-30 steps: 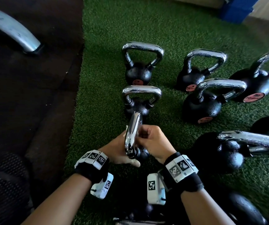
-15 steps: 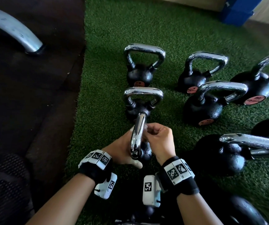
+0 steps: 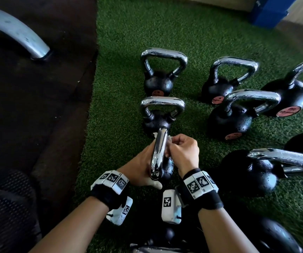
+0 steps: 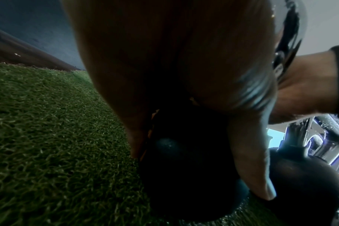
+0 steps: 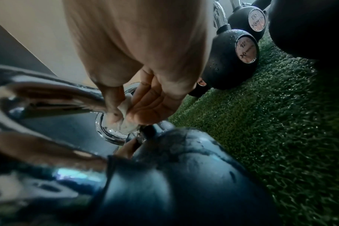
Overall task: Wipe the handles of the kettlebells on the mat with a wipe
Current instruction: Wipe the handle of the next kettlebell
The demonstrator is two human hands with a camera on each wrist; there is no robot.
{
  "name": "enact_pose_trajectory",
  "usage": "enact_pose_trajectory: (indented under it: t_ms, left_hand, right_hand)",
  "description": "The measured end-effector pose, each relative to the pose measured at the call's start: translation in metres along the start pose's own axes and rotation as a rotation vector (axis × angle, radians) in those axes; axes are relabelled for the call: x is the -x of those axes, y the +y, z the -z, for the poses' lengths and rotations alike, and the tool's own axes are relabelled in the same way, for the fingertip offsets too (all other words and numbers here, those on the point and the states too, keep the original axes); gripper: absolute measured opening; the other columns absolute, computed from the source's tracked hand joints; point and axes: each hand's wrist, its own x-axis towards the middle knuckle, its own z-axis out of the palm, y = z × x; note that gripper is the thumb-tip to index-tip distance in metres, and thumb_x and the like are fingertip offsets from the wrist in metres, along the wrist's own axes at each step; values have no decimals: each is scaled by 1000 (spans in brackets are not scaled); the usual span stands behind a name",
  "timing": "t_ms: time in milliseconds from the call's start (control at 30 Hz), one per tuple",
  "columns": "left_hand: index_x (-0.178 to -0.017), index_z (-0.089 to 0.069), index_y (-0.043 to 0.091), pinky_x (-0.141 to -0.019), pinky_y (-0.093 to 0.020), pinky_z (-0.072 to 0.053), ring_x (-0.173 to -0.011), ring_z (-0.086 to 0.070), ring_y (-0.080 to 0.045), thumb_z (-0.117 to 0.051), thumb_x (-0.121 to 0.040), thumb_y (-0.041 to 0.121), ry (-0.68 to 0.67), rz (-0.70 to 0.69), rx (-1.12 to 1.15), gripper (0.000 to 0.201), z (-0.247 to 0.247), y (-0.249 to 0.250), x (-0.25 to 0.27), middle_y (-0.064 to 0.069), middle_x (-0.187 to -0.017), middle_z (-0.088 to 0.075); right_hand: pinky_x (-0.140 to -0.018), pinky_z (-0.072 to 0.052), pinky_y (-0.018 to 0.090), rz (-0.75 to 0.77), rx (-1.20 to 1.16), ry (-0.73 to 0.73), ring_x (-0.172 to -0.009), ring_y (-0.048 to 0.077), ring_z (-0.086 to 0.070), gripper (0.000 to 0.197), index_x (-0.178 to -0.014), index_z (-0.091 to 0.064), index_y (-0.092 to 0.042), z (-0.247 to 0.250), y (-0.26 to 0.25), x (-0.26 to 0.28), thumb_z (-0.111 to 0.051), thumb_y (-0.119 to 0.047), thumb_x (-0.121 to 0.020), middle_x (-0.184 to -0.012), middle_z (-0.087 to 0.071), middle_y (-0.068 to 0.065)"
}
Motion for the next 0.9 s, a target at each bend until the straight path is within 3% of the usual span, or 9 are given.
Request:
enact_pose_trajectory:
  t_ms: [167,267,367,467,567,667,733,833,900]
  left_hand:
    - [-159,-15,22,-124,-36,-31,-148,-30,-10,-102,-55,23,-13,-29,-30,136,2,11,0,9,-158,-29]
    - [-159,-18,2,-125,-46,-29,-154,-24,-24,-101,-58,29,-32,-116,-137,133,5,16,-1,-9,-165,-22]
    - [-162,-4,3,-128,-37,-22,-158,-14,-20,-100,-61,31,-128,-48,-208,142,8,16,-2,-7,-170,-6]
    - [-162,7,14,-125,-24,-22,-154,-21,-10,-86,-77,18,-271,67,-172,127,15,12,-8,-1,-170,-12]
    - [-157,-9,34,-106,-16,-43,-126,-54,0,-65,-82,0,-263,160,-183,100,35,19,-18,5,-152,-44]
    - [-153,-21,51,-114,-32,-42,-141,-43,-9,-63,-74,-8,-44,9,-148,107,54,35,-32,11,-158,-36]
    - [-147,-31,61,-116,-24,-35,-142,-38,1,-72,-79,8,-83,-135,-191,96,63,49,-41,19,-157,-35]
    - [-121,-60,53,-109,-29,-45,-124,-53,5,-73,-79,20,-181,-191,-375,56,69,65,-52,18,-134,-60]
    - [-104,-62,49,-89,-35,-55,-98,-64,0,-68,-77,28,-138,-159,-464,35,71,73,-50,19,-105,-68]
  right_hand:
    - [-66,-62,40,-86,132,-77,-65,23,-71,23,-63,-67,-18,1,1,-3,-73,-32,-80,-65,-73,5]
    - [-66,-60,42,-148,150,-172,-66,24,-66,18,-59,-65,-17,6,-4,-3,-66,-27,-74,-67,-71,7]
    - [-65,-60,39,-111,241,-250,-65,23,-66,11,-65,-63,-16,21,-8,3,-61,-27,-68,-65,-71,2]
    - [-59,-62,42,-105,256,-334,-58,22,-70,6,-78,-63,-19,44,-9,19,-66,-19,-73,-70,-74,6]
    - [-54,-59,37,-151,159,-549,-52,18,-67,29,-95,-65,-23,60,-17,39,-66,-14,-68,-66,-73,4]
    - [-58,-55,32,-67,225,-670,-56,10,-62,33,-94,-73,-24,67,-36,53,-70,-29,-62,-65,-69,-3]
    - [-63,-56,33,-24,270,-752,-62,7,-60,40,-94,-74,-23,72,-49,54,-75,-40,-58,-72,-71,-4]
    - [-75,-58,40,-24,484,-770,-80,14,-68,54,-93,-71,-23,72,-62,50,-85,-57,-54,-87,-74,-1]
    - [-68,-52,29,53,686,-699,-85,15,-67,63,-89,-67,-23,64,-66,51,-85,-69,-50,-89,-71,-5]
